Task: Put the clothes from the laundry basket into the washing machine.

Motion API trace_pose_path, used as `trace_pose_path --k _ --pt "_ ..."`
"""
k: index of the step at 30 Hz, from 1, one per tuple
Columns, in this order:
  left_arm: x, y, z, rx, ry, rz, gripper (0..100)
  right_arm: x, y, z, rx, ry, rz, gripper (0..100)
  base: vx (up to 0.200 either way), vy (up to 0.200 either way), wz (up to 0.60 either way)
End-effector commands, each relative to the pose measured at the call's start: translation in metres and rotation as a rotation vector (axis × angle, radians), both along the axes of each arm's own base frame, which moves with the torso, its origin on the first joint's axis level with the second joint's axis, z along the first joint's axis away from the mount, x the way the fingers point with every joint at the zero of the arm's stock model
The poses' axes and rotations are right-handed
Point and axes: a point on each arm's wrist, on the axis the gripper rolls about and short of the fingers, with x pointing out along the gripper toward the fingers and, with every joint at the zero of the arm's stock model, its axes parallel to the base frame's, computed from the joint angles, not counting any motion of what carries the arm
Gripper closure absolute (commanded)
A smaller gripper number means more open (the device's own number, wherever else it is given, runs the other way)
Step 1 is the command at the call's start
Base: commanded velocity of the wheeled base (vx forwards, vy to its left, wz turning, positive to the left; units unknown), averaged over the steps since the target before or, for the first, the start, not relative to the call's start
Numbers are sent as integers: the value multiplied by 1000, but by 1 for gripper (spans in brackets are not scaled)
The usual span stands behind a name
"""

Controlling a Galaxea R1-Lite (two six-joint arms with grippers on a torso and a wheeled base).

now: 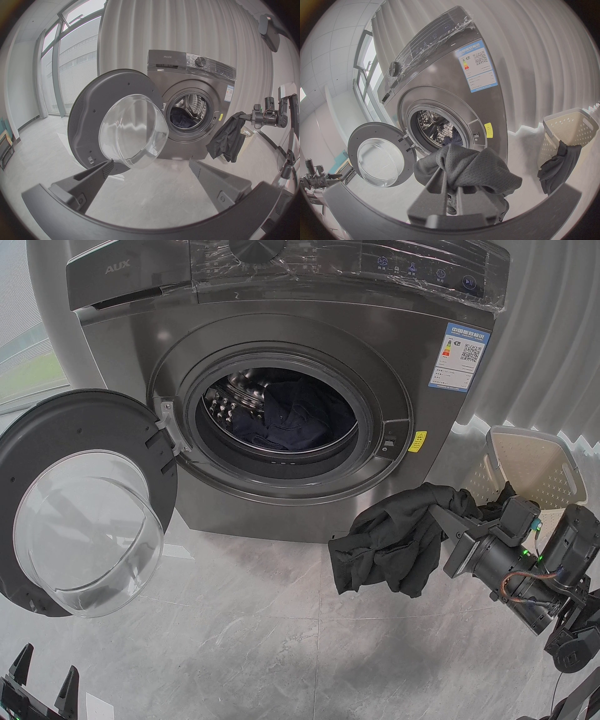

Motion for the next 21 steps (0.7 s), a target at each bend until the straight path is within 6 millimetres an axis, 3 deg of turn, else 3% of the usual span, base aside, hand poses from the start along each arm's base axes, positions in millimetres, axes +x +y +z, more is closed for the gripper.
trace_pose_path --k 1,9,21 --pt "0 0 -4 0 7 2 0 0 -1 -1 -3 4 -4 100 0 200 0" --pt "0 0 -4 0 5 2 0 -1 -2 -1 -4 5 -5 100 0 200 0" --pt "0 0 -4 5 5 2 0 0 2 -6 -17 19 7 100 0 0 0"
